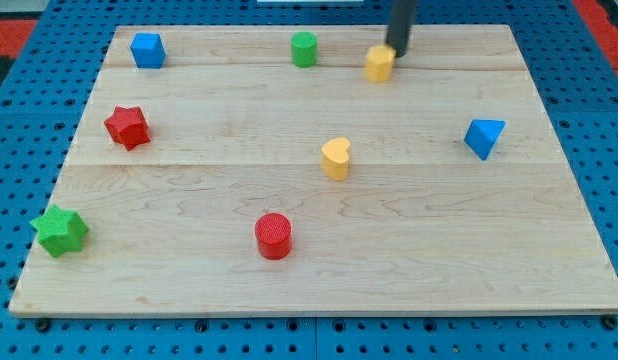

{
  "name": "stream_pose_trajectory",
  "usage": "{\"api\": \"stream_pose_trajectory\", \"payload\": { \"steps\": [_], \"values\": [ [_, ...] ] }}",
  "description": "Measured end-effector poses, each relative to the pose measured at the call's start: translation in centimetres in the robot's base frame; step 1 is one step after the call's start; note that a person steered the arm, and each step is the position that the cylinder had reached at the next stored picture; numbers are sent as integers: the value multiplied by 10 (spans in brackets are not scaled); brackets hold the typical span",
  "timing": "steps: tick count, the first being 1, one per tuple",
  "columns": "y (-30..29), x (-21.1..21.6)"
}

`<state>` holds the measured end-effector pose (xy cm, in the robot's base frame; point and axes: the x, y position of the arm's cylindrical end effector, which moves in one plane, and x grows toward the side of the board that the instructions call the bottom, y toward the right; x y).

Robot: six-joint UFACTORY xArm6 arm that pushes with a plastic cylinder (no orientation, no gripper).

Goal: Push the yellow heart a bit up

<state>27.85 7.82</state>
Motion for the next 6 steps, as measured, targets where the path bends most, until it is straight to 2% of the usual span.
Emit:
{"api": "stream_pose_trajectory", "payload": {
  "steps": [1, 2, 3, 4, 5, 6],
  "values": [
    [-19, 50],
    [-2, 104],
    [64, 132],
    [8, 185],
    [-73, 179],
    [-52, 139]
  ]
}}
